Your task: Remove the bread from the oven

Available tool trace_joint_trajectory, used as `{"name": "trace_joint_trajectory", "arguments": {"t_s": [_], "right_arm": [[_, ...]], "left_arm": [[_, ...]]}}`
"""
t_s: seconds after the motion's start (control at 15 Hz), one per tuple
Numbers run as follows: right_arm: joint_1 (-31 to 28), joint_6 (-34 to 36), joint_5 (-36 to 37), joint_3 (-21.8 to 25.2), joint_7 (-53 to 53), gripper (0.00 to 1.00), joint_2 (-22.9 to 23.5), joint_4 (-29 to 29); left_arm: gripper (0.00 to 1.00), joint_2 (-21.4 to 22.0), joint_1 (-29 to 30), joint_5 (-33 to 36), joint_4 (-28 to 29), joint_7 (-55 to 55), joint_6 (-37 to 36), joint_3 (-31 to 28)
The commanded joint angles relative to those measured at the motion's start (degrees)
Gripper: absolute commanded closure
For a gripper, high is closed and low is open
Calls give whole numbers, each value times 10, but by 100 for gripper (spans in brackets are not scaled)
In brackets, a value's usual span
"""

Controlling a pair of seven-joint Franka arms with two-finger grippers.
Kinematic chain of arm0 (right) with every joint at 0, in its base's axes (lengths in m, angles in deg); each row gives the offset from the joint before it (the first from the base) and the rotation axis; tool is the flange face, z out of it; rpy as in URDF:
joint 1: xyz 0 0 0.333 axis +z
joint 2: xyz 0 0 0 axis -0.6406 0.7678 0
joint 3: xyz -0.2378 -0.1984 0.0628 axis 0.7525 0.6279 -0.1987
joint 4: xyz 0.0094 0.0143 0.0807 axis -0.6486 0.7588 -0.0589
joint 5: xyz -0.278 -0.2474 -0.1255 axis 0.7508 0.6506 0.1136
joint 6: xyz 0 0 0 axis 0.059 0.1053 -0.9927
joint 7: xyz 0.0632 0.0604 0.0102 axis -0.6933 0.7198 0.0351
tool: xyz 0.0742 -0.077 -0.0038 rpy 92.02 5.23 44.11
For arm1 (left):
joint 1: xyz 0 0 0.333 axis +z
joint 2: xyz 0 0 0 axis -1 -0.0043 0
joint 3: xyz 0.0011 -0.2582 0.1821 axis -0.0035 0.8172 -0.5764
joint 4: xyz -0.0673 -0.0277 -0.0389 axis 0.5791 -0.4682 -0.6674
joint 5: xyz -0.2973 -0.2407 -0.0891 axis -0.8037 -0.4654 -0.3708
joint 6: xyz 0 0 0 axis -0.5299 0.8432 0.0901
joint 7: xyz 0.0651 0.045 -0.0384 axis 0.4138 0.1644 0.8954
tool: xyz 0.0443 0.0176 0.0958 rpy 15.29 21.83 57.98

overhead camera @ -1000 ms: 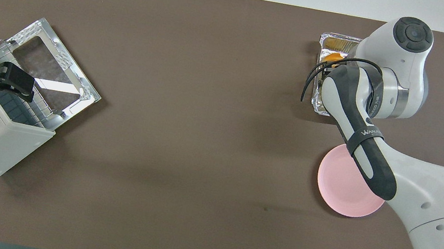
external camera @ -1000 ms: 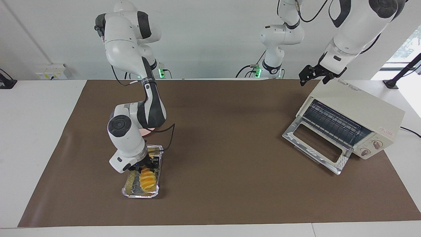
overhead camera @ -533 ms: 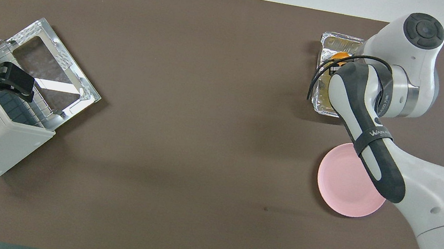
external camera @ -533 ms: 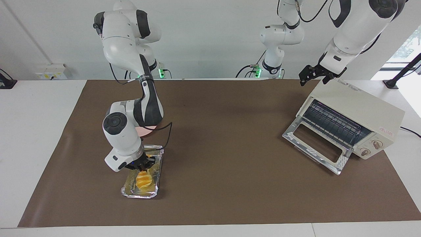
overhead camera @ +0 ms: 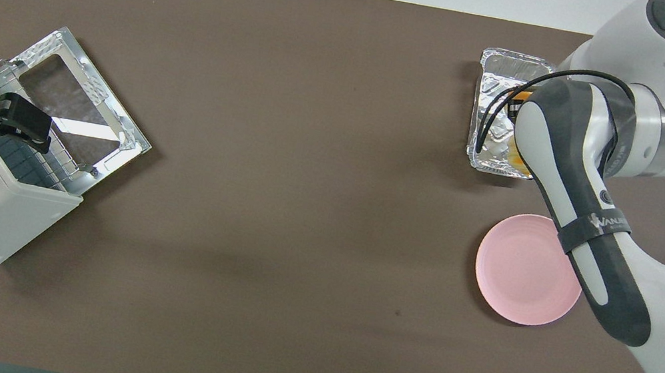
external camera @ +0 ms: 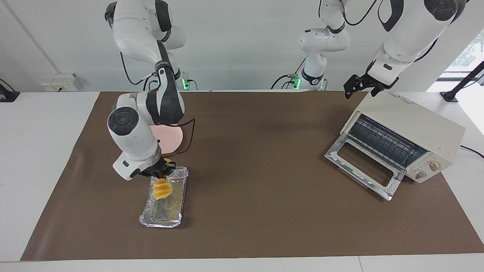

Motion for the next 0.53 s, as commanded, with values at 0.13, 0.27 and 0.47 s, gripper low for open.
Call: {"name": "trace_joint_trajectory", "arguments": {"t_s": [0.13,0.27,0.47], "right_arm": [[-5,-27,9,-3,2,100,-175,216],[-7,-91,8,-4,3,100,-242,329],[-7,-190,8,-4,3,100,-323,484]], "left_arm": [[0,13,7,-8,9,2,5,2],[0,13,7,-8,9,2,5,2],[0,13,7,-8,9,2,5,2]]}}
